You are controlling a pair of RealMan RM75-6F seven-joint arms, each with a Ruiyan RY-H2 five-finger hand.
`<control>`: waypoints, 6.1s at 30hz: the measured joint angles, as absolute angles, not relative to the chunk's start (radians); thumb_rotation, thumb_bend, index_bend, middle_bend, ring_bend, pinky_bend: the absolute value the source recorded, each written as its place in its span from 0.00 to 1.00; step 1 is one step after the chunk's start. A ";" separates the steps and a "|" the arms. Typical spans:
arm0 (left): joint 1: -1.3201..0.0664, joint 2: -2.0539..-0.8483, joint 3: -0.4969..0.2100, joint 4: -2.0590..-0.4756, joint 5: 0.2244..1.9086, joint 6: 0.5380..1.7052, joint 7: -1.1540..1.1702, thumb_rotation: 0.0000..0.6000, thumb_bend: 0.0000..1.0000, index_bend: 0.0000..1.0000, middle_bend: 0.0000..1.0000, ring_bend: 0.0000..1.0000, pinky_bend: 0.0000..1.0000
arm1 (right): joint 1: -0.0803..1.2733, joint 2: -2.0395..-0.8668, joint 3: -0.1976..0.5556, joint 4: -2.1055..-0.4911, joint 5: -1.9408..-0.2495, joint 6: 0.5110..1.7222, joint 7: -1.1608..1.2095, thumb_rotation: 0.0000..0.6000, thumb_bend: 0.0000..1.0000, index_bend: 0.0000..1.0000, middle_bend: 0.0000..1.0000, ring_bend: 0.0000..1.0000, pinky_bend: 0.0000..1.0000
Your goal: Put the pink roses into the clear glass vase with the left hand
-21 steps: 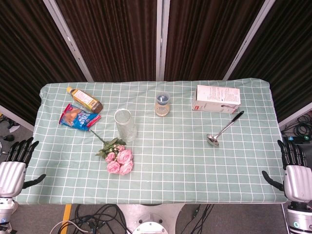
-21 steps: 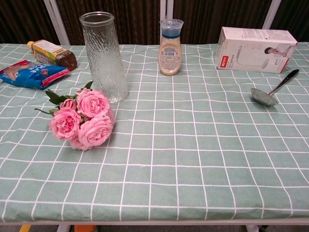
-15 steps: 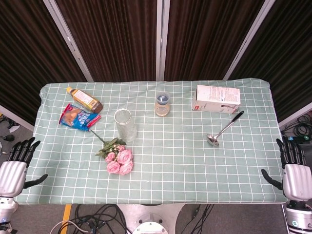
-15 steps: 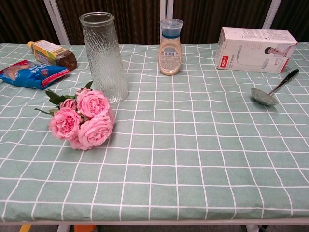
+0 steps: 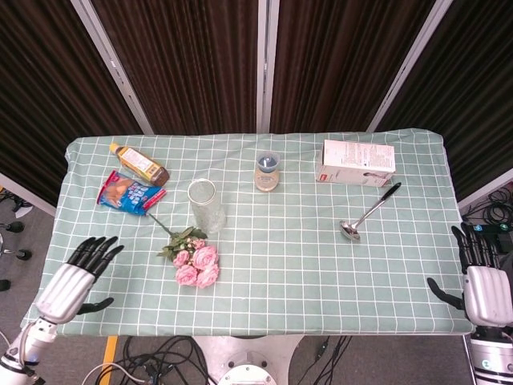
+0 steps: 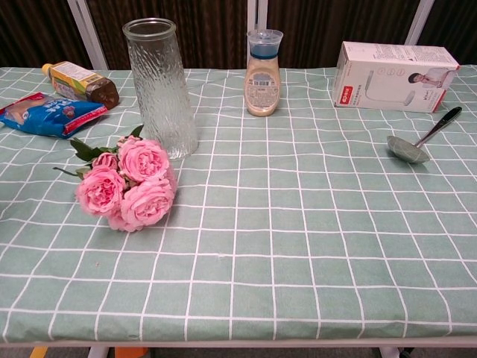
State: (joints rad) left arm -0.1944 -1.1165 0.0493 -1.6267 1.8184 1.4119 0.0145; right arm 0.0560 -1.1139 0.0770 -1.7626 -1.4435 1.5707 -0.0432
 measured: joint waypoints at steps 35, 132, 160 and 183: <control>-0.596 -1.277 -0.042 -1.662 1.604 0.873 0.152 1.00 0.03 0.07 0.00 0.00 0.09 | 0.078 -1.123 0.123 -1.736 -1.380 1.484 0.003 1.00 0.11 0.00 0.00 0.00 0.00; -0.475 -1.307 -0.676 -1.994 1.019 1.522 -0.788 1.00 0.21 0.47 0.45 0.40 0.56 | 0.118 -1.163 0.093 -1.601 -1.460 1.412 0.186 1.00 0.13 0.00 0.00 0.00 0.00; -0.596 -1.551 -0.636 -1.770 0.979 1.329 -0.809 1.00 0.21 0.47 0.45 0.40 0.56 | 0.120 -1.191 0.092 -1.530 -1.434 1.388 0.241 1.00 0.14 0.00 0.00 0.00 0.00; -0.559 -1.603 -0.418 -1.570 1.278 1.261 -0.898 1.00 0.00 0.06 0.00 0.00 0.09 | 0.125 -1.196 0.084 -1.513 -1.439 1.372 0.245 1.00 0.13 0.00 0.00 0.00 0.00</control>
State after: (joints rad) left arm -0.5589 -1.6027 -0.4183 -1.5702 1.2780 1.2609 -0.8980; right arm 0.1250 -1.1963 0.0840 -1.5135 -1.4392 1.3723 0.2450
